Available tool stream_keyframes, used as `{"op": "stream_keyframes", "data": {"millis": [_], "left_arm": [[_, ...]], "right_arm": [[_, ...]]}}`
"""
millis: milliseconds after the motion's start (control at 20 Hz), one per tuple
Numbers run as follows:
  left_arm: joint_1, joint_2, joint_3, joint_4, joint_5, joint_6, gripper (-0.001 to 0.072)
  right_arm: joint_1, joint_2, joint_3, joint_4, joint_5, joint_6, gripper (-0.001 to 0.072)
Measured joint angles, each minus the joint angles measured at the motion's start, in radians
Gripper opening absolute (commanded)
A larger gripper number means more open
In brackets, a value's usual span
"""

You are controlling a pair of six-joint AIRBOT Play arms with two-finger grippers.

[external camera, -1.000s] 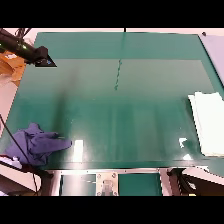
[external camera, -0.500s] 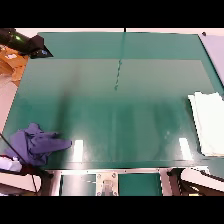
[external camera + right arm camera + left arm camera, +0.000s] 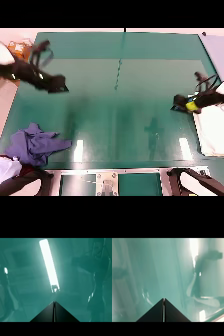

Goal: Fold the shirts.

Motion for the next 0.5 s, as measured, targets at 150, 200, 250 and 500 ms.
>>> {"op": "stream_keyframes", "data": {"millis": [150,200,250,500], "left_arm": [[-0.039,0.128,-0.206,0.009,0.069,-0.058,0.0025],[-0.044,0.154,-0.248,0.010,0.084,-0.069,0.0026],[-0.050,0.174,-0.282,0.011,0.092,-0.080,0.0026],[-0.060,0.214,-0.349,0.011,0.124,-0.103,0.0026]], "right_arm": [[0.069,0.069,-0.111,0.011,-0.044,-0.018,0.0014],[0.083,0.081,-0.129,0.014,-0.052,-0.024,0.0014],[0.093,0.090,-0.143,0.017,-0.056,-0.026,0.0014],[0.115,0.109,-0.172,0.019,-0.070,-0.032,0.0014]]}}
